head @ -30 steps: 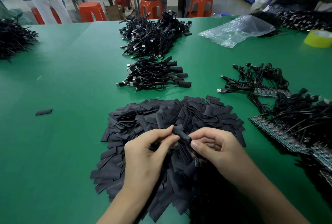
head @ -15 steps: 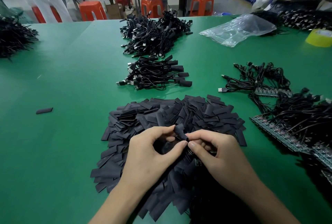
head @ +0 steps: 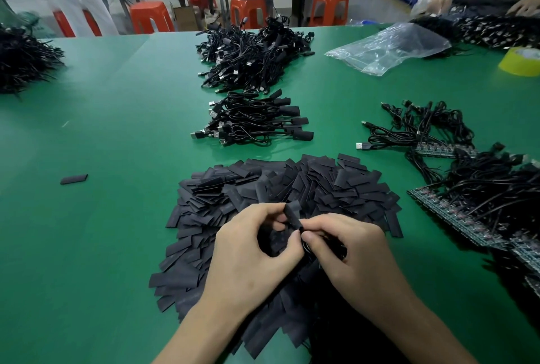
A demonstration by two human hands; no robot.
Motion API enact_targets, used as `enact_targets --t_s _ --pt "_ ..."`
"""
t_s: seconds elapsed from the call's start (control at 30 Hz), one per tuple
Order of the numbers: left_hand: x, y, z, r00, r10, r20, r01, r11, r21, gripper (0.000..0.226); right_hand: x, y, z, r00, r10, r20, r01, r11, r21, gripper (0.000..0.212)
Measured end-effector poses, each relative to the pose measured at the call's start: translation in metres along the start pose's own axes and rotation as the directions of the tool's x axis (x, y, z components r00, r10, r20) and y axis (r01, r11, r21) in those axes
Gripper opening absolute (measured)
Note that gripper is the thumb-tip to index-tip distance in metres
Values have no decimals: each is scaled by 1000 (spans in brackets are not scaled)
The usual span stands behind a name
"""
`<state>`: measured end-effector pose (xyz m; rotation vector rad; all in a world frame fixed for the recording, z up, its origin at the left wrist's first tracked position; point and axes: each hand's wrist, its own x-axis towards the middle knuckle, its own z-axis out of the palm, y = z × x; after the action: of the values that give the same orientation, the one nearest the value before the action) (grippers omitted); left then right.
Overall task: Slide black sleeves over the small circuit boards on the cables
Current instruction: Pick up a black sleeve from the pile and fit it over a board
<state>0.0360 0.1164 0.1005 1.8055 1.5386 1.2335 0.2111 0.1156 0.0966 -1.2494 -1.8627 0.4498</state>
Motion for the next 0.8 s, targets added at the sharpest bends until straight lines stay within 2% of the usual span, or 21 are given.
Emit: enact_targets --t_s 0.2,0.43,0.8 --pt "-2 3 4 999 -8 -52 9 1000 23 33 -1 -2 0 999 -33 7 33 999 1 12" --pt "2 0 1 994 -63 -92 52 991 -120 25 3 -4 -4 995 81 -62 -74 992 99 11" --pt "3 -5 -1 990 77 -117 -84 995 -60 26 3 -3 -6 987 148 -65 -139 982 131 8"
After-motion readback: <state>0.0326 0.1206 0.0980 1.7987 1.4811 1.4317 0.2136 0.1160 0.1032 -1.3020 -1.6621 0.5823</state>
